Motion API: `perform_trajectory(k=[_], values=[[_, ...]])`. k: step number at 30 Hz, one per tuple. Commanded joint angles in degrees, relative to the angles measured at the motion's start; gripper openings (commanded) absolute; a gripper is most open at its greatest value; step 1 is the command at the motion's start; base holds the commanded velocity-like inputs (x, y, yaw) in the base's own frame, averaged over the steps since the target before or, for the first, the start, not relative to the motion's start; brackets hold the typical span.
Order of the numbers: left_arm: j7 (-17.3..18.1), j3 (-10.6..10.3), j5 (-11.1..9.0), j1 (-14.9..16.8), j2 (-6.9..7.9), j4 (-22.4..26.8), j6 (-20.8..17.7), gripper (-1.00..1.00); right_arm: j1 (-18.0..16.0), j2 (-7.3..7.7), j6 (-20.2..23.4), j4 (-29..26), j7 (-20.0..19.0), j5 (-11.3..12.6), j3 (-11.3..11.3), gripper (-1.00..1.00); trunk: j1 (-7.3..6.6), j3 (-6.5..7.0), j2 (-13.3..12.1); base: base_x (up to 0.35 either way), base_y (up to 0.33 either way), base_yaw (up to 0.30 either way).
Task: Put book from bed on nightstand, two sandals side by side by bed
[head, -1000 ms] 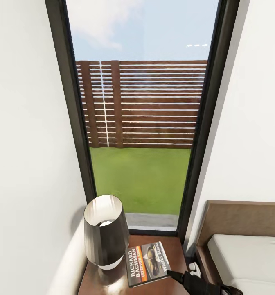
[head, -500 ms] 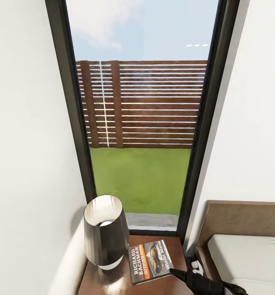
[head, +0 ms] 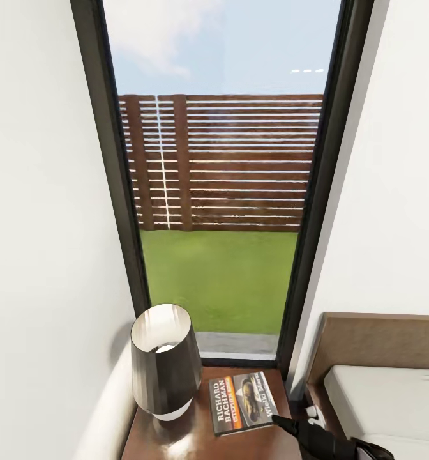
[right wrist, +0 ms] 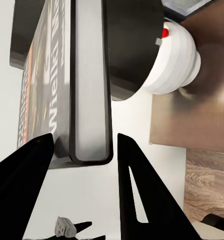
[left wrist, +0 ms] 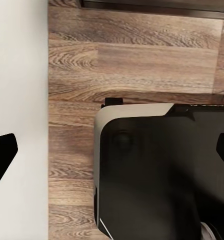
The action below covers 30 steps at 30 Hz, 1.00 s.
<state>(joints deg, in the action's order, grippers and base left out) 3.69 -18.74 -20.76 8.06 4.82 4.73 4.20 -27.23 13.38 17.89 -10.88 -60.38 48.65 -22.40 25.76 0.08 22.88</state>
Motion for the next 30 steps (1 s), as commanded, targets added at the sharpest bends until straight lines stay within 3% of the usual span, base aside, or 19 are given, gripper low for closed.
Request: perform_trajectory(k=[1, 12, 30], values=[[0.2, -0.5, -0.6, 0.0, 0.02, -0.1, 0.2, 1.0, 0.0, 0.16, 0.6, 0.0, 0.0, 0.6, -0.1, -1.0, 0.02, -0.02, 0.0, 0.0, 0.0, 0.0], [0.1, -0.6, -0.6, 0.0, -0.03, -0.1, -0.4, 1.0, 0.0, 0.73, 0.7, 0.1, 1.3, 0.6, 1.1, -1.0, 0.02, -0.02, 0.0, 0.0, 0.0, 0.0], [0.3, -0.8, -0.6, 0.0, -0.07, 0.2, -1.6, 1.0, 0.0, 0.32, 0.7, 0.0, 5.8, 0.5, 1.3, -1.0, 0.02, -0.02, 0.0, 0.0, 0.0, 0.0]])
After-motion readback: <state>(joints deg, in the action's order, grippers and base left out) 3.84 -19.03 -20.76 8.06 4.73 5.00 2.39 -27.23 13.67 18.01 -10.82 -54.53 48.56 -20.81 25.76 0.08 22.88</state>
